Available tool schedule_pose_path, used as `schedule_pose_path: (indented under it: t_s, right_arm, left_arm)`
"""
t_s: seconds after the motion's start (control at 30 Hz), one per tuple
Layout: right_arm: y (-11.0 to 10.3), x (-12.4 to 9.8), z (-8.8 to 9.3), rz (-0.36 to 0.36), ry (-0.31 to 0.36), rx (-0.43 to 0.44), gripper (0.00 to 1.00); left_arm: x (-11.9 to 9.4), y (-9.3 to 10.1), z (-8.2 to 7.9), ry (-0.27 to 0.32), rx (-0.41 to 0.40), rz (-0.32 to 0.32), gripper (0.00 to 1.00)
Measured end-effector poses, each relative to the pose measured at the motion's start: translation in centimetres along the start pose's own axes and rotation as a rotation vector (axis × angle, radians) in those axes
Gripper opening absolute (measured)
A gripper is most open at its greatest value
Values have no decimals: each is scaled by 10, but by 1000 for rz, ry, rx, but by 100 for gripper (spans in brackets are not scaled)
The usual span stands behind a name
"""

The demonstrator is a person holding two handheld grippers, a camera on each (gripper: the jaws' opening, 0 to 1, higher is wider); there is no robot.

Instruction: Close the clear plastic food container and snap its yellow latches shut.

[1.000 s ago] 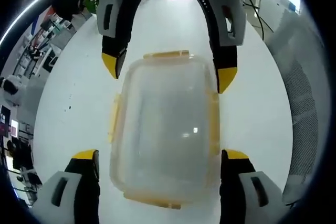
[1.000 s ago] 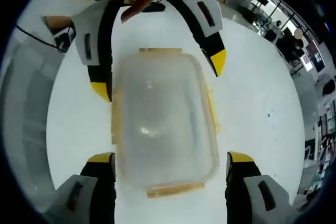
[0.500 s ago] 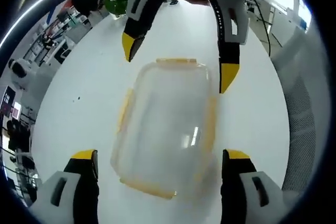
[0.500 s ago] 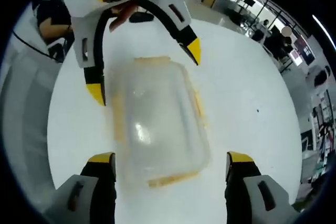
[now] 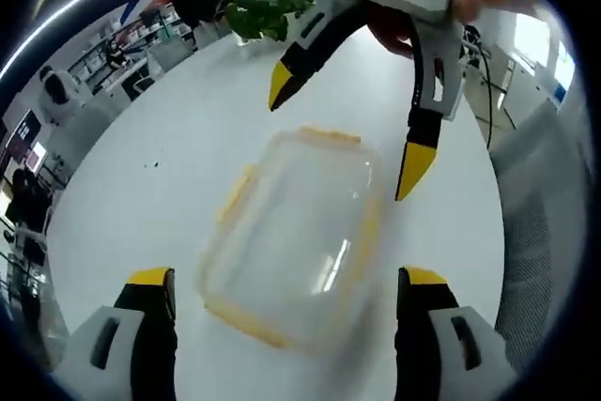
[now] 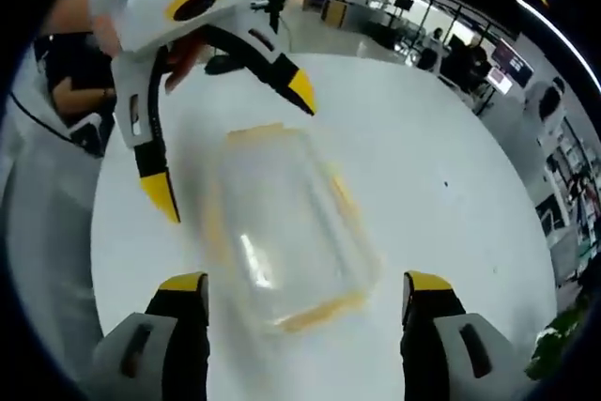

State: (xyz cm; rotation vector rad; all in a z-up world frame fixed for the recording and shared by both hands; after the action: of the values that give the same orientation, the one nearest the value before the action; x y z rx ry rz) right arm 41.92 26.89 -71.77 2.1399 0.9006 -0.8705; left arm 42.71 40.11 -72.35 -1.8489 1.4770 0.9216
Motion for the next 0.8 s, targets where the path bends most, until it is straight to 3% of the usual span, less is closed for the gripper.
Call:
schedule_pose_path:
  t_s: [0.43, 0.8]
  right_arm:
    - [0, -10, -3, 57, 71, 145, 84]
    - [1, -24, 0, 120, 154, 215, 83]
  left_arm:
    - [-12, 5, 4, 125, -116, -46, 99]
    - [-22, 15, 9, 225, -169, -89, 99]
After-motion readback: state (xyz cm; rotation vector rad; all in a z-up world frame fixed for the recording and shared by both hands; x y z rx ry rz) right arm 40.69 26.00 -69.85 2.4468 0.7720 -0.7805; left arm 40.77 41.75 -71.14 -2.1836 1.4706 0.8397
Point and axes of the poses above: the point that each gripper's makers call its tool centre point, and the gripper's own axes: x roughly forward along the fingers, y roughly to its right, z roughly out of its underside, the point moved 5 cm from there along -x, roughly backward along the fingers, and after that the axes turned 11 degrees about z, right-handed, at the moved point
